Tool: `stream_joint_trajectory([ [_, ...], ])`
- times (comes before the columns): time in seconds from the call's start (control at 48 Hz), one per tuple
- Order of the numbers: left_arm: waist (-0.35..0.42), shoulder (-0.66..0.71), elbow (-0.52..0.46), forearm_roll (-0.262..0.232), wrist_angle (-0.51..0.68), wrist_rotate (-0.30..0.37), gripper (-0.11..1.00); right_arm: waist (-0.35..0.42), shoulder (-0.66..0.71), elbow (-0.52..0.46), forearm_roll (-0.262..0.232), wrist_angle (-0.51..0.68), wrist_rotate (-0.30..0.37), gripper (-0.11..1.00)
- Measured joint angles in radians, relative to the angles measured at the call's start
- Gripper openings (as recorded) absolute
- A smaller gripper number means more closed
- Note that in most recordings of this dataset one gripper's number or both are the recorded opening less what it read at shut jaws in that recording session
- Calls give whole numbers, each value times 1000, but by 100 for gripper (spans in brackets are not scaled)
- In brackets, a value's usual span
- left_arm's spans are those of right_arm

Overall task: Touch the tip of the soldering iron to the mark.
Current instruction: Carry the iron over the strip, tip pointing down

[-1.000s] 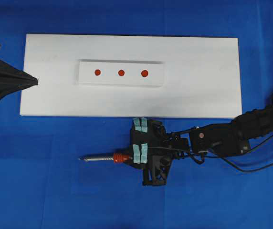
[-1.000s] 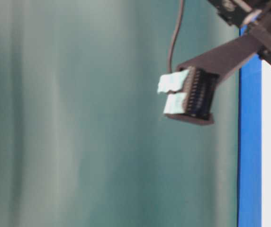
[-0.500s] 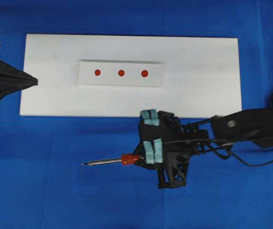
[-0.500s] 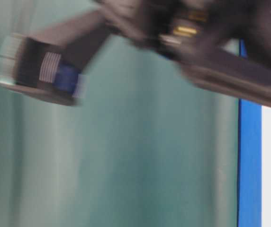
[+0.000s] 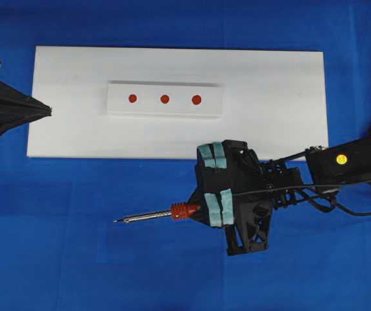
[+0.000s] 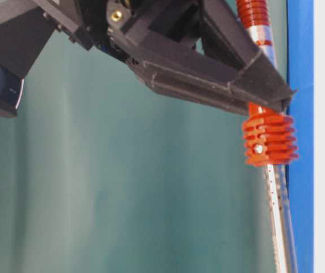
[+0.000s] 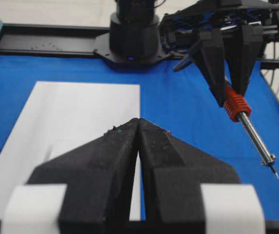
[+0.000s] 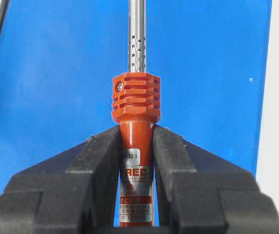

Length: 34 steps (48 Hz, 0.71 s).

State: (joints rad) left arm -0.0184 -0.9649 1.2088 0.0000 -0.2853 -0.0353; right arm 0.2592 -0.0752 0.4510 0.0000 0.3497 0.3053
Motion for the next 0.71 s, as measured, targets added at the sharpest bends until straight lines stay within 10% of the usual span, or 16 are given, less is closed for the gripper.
stream_joint_trajectory([
  [0.708, 0, 2, 0, 0, 0, 2, 0, -278, -2, 0, -181, 78, -107, 6],
])
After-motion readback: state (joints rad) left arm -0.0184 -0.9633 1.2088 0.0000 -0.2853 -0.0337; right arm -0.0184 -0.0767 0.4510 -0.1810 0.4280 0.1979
